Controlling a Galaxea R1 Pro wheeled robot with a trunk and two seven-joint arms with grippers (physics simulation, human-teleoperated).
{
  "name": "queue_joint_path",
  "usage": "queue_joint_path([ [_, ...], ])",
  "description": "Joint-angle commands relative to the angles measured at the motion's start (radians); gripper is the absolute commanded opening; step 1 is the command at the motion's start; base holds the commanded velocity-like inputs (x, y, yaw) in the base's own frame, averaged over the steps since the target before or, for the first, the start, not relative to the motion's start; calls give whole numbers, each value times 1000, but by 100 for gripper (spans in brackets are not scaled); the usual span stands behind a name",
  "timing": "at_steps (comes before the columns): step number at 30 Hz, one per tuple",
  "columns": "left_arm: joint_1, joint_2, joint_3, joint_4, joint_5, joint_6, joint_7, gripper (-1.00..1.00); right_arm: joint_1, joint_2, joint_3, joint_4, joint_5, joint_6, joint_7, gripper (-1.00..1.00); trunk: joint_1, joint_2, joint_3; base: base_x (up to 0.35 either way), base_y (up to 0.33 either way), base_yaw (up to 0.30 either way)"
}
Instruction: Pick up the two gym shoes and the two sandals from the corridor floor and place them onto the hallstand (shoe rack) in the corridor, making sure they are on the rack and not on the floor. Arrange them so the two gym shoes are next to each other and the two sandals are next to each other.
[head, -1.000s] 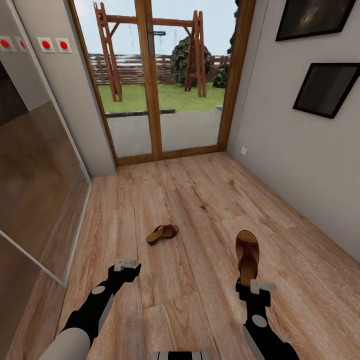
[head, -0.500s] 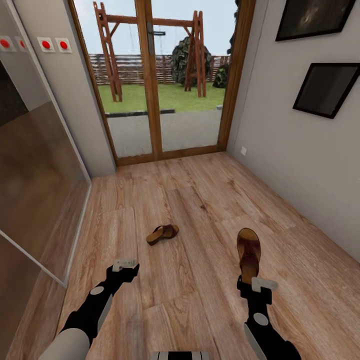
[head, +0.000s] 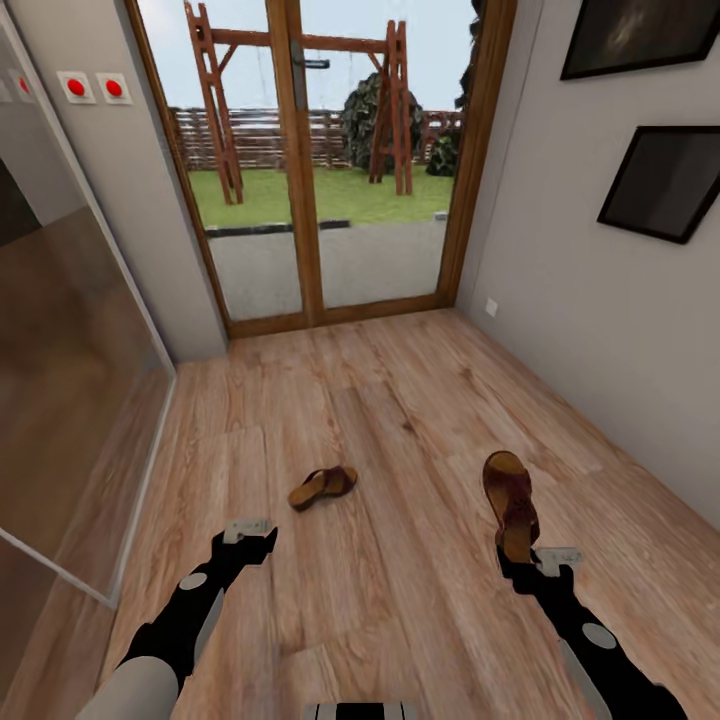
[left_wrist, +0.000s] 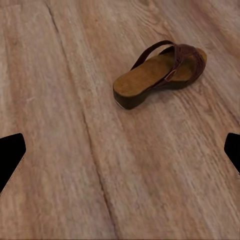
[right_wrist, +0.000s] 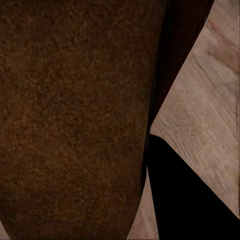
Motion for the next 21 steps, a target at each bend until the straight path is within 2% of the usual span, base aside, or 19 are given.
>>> queue_joint_path([
  [1,-1,-1,8,0,-11,-4,-7,100,0,-1,-6,0,-13,-3,8,-100,0,0,-1,333,0,0],
  [8,-1,-1,8,0,-11,-4,-7,100,0,-2,-33,-1,-15,-3,31,-100,0,0,-1,336,0,0],
  [21,-1,0,9,-1,-11,-4,-7,100,0,-1,-37,-1,-15,-3,36,-100,0,0,-1,338,0,0],
])
